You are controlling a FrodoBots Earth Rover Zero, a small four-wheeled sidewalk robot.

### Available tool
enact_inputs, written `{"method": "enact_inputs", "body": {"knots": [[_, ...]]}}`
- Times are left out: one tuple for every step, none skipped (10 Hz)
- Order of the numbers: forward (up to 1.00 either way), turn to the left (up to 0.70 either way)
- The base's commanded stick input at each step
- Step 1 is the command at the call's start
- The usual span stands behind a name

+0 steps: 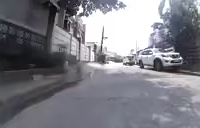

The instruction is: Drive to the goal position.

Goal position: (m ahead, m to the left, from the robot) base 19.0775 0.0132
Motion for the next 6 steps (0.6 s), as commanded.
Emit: {"method": "enact_inputs", "body": {"knots": [[1.00, -0.40], [1.00, -0.40], [1.00, -0.29], [1.00, -0.06], [1.00, -0.02], [1.00, -0.02]]}}
